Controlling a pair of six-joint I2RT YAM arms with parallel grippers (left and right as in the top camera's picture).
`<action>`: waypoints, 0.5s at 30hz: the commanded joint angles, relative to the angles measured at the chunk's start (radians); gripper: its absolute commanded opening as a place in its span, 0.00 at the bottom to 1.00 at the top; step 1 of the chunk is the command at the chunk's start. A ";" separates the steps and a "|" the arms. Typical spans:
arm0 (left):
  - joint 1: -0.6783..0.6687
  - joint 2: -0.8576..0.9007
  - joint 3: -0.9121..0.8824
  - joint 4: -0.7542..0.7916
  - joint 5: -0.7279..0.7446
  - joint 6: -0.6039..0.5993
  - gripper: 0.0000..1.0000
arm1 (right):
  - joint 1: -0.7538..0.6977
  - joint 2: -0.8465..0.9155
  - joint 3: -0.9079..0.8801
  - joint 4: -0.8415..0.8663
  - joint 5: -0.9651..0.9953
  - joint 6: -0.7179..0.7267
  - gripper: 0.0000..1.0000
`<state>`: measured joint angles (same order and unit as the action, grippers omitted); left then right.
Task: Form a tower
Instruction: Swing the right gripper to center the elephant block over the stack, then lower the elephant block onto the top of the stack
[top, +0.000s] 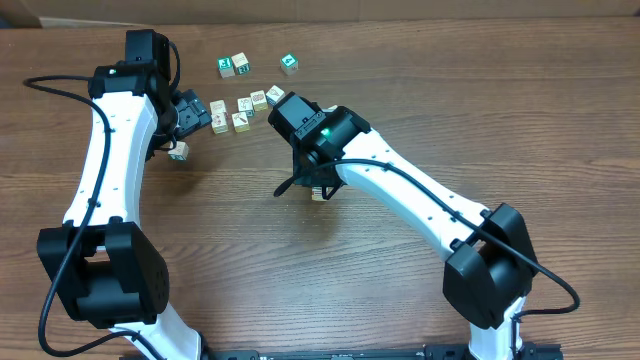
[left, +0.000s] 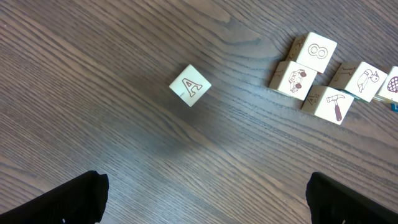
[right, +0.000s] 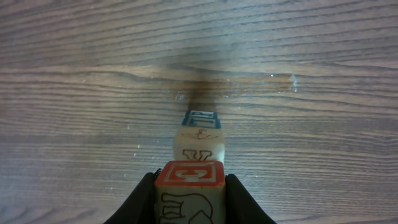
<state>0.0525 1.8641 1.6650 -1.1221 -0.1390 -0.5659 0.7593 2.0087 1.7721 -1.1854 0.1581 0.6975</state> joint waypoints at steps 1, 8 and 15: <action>0.000 -0.016 0.013 0.001 0.002 0.012 1.00 | 0.003 0.002 -0.006 0.004 0.032 0.022 0.21; 0.000 -0.016 0.013 0.001 0.002 0.012 1.00 | 0.003 0.002 -0.006 0.005 0.033 0.038 0.21; 0.000 -0.016 0.013 0.001 0.002 0.013 0.99 | 0.003 0.002 -0.006 0.005 0.033 0.054 0.21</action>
<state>0.0525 1.8641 1.6650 -1.1221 -0.1390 -0.5659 0.7593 2.0090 1.7721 -1.1851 0.1734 0.7296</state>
